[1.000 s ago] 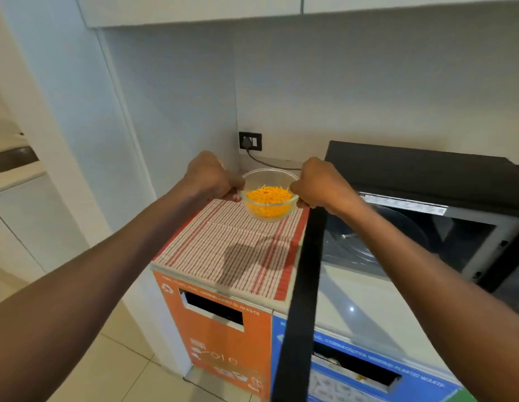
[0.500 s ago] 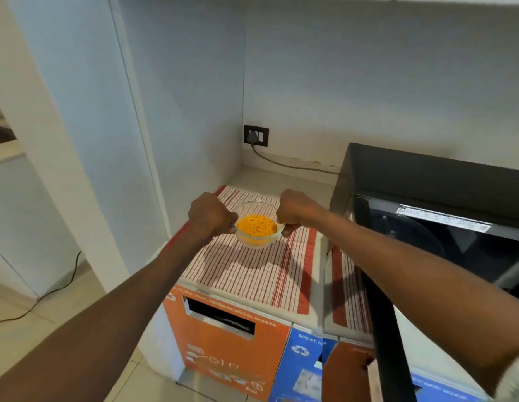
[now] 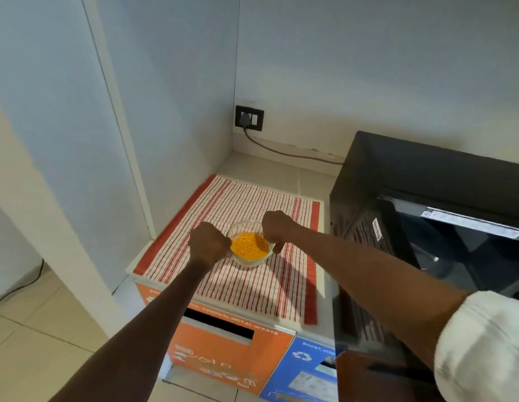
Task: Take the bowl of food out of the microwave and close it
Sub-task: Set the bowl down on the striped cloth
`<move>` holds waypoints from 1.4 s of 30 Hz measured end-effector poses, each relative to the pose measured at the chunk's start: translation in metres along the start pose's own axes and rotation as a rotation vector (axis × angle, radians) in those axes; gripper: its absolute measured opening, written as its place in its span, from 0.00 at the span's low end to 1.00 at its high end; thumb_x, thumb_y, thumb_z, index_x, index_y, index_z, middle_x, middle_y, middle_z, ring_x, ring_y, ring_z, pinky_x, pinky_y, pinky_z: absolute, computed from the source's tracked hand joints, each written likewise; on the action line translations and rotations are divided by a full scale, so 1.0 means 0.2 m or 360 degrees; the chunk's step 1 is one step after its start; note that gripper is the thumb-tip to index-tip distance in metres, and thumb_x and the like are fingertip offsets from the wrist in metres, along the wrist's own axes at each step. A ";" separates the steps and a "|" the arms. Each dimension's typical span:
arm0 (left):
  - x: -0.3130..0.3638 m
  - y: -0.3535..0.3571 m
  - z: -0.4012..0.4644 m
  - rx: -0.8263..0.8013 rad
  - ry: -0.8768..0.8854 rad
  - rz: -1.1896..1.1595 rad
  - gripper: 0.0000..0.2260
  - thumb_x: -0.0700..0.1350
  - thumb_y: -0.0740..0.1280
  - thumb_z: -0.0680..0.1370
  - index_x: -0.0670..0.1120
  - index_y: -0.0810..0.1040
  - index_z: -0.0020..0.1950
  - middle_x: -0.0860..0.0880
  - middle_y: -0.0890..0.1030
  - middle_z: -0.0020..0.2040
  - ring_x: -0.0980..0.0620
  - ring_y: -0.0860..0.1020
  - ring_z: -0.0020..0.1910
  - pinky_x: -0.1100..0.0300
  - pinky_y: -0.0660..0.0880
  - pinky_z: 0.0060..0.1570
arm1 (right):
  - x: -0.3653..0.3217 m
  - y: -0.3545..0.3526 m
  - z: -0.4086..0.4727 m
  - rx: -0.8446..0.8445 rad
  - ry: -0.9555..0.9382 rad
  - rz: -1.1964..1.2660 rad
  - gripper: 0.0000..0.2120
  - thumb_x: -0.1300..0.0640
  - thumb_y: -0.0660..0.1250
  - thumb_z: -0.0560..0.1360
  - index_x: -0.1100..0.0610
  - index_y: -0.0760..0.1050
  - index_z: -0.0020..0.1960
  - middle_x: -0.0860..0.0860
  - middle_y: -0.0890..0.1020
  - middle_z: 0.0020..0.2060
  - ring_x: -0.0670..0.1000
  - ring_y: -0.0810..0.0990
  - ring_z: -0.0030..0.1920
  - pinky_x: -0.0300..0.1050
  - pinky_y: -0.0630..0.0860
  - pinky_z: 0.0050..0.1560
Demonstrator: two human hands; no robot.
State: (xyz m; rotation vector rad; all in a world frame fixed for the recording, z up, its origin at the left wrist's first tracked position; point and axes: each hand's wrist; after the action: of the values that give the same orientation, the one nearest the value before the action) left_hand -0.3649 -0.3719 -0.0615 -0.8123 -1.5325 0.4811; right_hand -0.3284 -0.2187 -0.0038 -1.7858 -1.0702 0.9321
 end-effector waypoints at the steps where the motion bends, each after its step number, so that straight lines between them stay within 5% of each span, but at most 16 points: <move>1: -0.03 0.02 0.02 -0.0022 -0.0008 -0.0005 0.09 0.42 0.76 0.66 0.42 0.78 0.29 0.49 0.78 0.27 0.52 0.78 0.29 0.64 0.65 0.23 | 0.00 0.03 0.03 -0.0022 0.0027 -0.0027 0.12 0.66 0.65 0.74 0.59 0.68 0.34 0.54 0.78 0.28 0.48 0.74 0.21 0.38 0.70 0.25; 4: -0.08 0.07 0.07 -0.0066 -0.0065 -0.0085 0.08 0.43 0.75 0.68 0.39 0.82 0.38 0.47 0.83 0.36 0.49 0.84 0.38 0.64 0.71 0.27 | 0.00 0.11 0.12 -0.0077 0.0111 -0.0009 0.16 0.67 0.66 0.74 0.59 0.63 0.33 0.48 0.72 0.10 0.45 0.71 0.11 0.37 0.70 0.24; 7: -0.10 0.09 0.11 -0.0091 -0.0163 -0.0180 0.11 0.42 0.73 0.69 0.35 0.81 0.46 0.40 0.84 0.43 0.41 0.84 0.44 0.52 0.81 0.42 | 0.00 0.16 0.16 -0.0091 0.0134 0.0078 0.15 0.67 0.63 0.76 0.59 0.64 0.34 0.53 0.76 0.22 0.45 0.71 0.11 0.37 0.74 0.23; 10: -0.13 0.13 0.15 -0.0098 -0.0219 -0.0202 0.13 0.41 0.71 0.70 0.33 0.80 0.50 0.37 0.83 0.47 0.38 0.83 0.48 0.47 0.81 0.49 | -0.01 0.20 0.18 -0.0132 0.0123 0.0088 0.11 0.65 0.63 0.77 0.61 0.66 0.37 0.52 0.76 0.24 0.45 0.71 0.11 0.34 0.69 0.15; 12: -0.16 0.15 0.17 -0.0091 -0.0243 -0.0213 0.13 0.41 0.71 0.70 0.33 0.80 0.50 0.38 0.84 0.46 0.38 0.83 0.47 0.48 0.81 0.47 | -0.01 0.22 0.18 -0.0155 0.0138 0.0137 0.03 0.66 0.64 0.76 0.66 0.71 0.47 0.52 0.74 0.30 0.46 0.75 0.16 0.33 0.68 0.15; 15: -0.19 0.16 0.18 -0.0087 -0.0203 -0.0066 0.09 0.43 0.76 0.67 0.38 0.83 0.42 0.46 0.83 0.36 0.48 0.83 0.37 0.61 0.75 0.30 | -0.01 0.25 0.19 -0.0125 0.0143 0.0160 0.11 0.67 0.64 0.75 0.68 0.72 0.57 0.51 0.72 0.30 0.51 0.79 0.31 0.36 0.70 0.23; 17: -0.19 0.15 0.17 -0.0103 -0.0201 -0.0046 0.08 0.45 0.78 0.65 0.42 0.84 0.37 0.53 0.77 0.28 0.57 0.76 0.28 0.66 0.64 0.23 | -0.02 0.25 0.19 -0.0082 0.0132 0.0186 0.13 0.69 0.64 0.74 0.68 0.73 0.58 0.51 0.70 0.31 0.48 0.74 0.30 0.37 0.66 0.24; 19: -0.20 0.15 0.18 -0.0079 -0.0176 -0.0122 0.07 0.46 0.76 0.67 0.45 0.82 0.35 0.54 0.74 0.27 0.59 0.72 0.27 0.66 0.63 0.25 | -0.02 0.25 0.19 -0.0081 0.0129 0.0218 0.13 0.69 0.64 0.74 0.68 0.72 0.58 0.51 0.70 0.31 0.48 0.73 0.30 0.37 0.66 0.24; 22: -0.24 0.16 0.19 -0.0038 -0.0156 -0.0038 0.07 0.43 0.74 0.70 0.41 0.81 0.37 0.49 0.78 0.33 0.50 0.79 0.36 0.63 0.69 0.33 | -0.02 0.25 0.19 -0.0193 0.0175 0.0362 0.08 0.68 0.65 0.75 0.67 0.72 0.54 0.56 0.75 0.35 0.52 0.80 0.32 0.36 0.73 0.21; 26: -0.24 0.13 0.13 -0.0144 -0.0145 -0.0114 0.09 0.44 0.76 0.68 0.38 0.83 0.36 0.52 0.77 0.28 0.54 0.77 0.31 0.67 0.63 0.26 | -0.04 0.22 0.14 -0.0299 0.0210 0.0599 0.14 0.69 0.63 0.76 0.68 0.67 0.61 0.69 0.79 0.50 0.61 0.84 0.37 0.51 0.82 0.42; 30: -0.23 0.07 0.05 0.0055 -0.0197 -0.0170 0.17 0.44 0.70 0.73 0.43 0.67 0.29 0.49 0.69 0.28 0.51 0.69 0.29 0.65 0.62 0.28 | -0.03 0.17 0.05 -0.0276 0.0149 0.0667 0.11 0.69 0.68 0.74 0.66 0.69 0.54 0.63 0.77 0.41 0.58 0.82 0.33 0.48 0.81 0.35; 33: -0.22 0.04 -0.01 0.0182 0.0052 -0.0129 0.20 0.43 0.69 0.73 0.45 0.65 0.23 0.51 0.67 0.22 0.51 0.67 0.25 0.62 0.63 0.31 | -0.02 0.09 -0.03 -0.0157 0.0105 0.0634 0.08 0.69 0.67 0.74 0.64 0.68 0.41 0.59 0.76 0.34 0.54 0.81 0.30 0.47 0.81 0.36; 35: -0.20 0.02 -0.05 0.0233 0.0133 -0.0206 0.21 0.41 0.69 0.70 0.46 0.62 0.21 0.49 0.64 0.20 0.50 0.64 0.24 0.60 0.62 0.32 | 0.00 0.04 -0.10 -0.0072 0.0093 0.0563 0.07 0.67 0.66 0.75 0.62 0.70 0.40 0.57 0.78 0.33 0.50 0.80 0.25 0.42 0.79 0.31; 38: -0.12 -0.02 -0.11 0.0239 0.0278 -0.0358 0.19 0.41 0.71 0.70 0.44 0.66 0.22 0.45 0.66 0.21 0.48 0.64 0.24 0.57 0.62 0.32 | 0.04 -0.05 -0.21 -0.0005 0.0056 0.0419 0.01 0.66 0.67 0.75 0.62 0.75 0.45 0.57 0.83 0.41 0.49 0.80 0.34 0.35 0.72 0.33; 40: -0.05 -0.02 -0.18 0.0183 0.0370 -0.0442 0.18 0.46 0.72 0.70 0.39 0.72 0.24 0.40 0.72 0.23 0.46 0.68 0.26 0.55 0.64 0.32 | 0.08 -0.10 -0.28 0.0078 0.0042 0.0383 0.07 0.67 0.68 0.73 0.66 0.76 0.50 0.58 0.86 0.47 0.54 0.84 0.42 0.38 0.74 0.34; 42: 0.03 -0.01 -0.26 0.0094 0.0402 -0.0535 0.16 0.48 0.73 0.70 0.37 0.81 0.31 0.39 0.81 0.31 0.44 0.76 0.31 0.54 0.71 0.36 | 0.11 -0.14 -0.35 0.0175 0.0028 0.0312 0.05 0.67 0.69 0.72 0.65 0.77 0.48 0.56 0.86 0.38 0.50 0.85 0.33 0.38 0.78 0.30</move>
State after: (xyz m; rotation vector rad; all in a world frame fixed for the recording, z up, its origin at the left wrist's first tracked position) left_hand -0.3149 -0.3773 -0.0491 -0.5323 -1.3770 0.1678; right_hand -0.2671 -0.2102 0.0437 -1.8270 -0.8269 1.0695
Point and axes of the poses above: each hand's wrist, its own z-axis towards the middle knuckle, its own y-axis out of the palm, x = y × z
